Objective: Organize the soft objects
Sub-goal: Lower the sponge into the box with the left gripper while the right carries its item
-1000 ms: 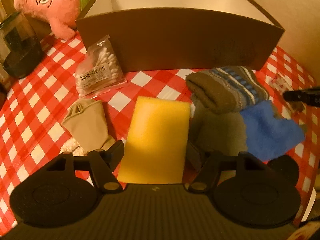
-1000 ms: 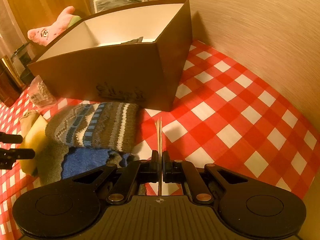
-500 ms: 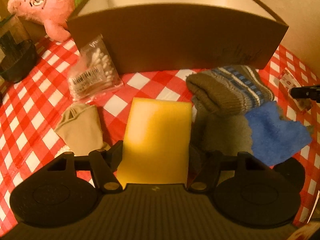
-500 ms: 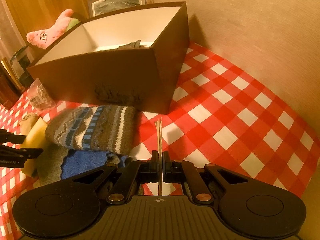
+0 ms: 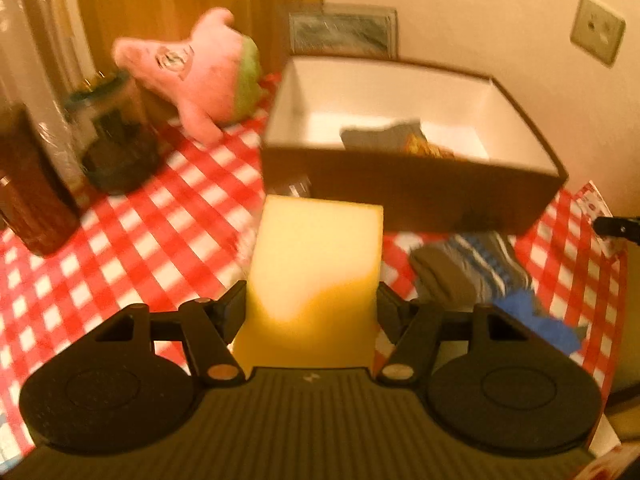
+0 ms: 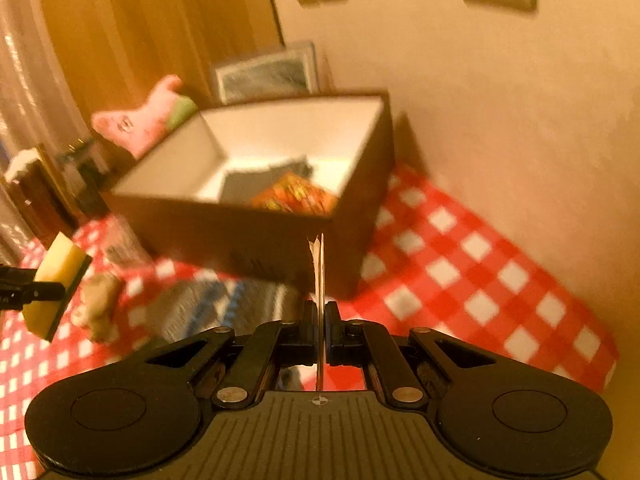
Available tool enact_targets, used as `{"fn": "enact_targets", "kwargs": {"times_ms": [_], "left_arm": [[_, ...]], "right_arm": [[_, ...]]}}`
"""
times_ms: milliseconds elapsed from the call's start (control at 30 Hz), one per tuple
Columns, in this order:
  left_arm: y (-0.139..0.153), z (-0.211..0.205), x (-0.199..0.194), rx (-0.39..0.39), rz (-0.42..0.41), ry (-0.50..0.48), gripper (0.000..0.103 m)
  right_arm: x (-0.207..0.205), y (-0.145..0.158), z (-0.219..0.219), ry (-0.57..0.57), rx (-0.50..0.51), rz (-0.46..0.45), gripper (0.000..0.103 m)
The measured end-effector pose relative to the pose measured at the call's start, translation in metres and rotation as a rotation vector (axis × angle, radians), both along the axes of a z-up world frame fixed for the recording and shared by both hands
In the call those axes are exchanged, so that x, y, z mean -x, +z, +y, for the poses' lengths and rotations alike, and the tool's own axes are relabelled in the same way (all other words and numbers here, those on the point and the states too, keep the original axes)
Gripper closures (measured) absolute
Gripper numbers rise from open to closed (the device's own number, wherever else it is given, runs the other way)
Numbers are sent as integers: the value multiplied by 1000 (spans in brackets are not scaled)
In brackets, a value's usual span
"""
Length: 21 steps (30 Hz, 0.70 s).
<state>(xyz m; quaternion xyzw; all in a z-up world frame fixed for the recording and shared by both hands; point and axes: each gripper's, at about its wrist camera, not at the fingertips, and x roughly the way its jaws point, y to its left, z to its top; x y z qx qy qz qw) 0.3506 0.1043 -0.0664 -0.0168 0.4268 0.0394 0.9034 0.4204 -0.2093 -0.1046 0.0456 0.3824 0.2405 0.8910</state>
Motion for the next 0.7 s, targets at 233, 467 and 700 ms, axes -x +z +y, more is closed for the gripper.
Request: {"fn": "enact_targets", "kwargs": {"times_ms": [233, 467, 700], "left_arm": [[38, -3, -29, -10, -67, -2, 38], [60, -20, -75, -15, -109, -27, 38], [55, -28, -122, 14, -87, -30, 38]], "right_arm": [[-17, 40, 21, 101, -26, -96, 100], [-42, 66, 47, 186, -15, -218, 100], [-74, 69, 69, 201, -36, -227, 100]]}}
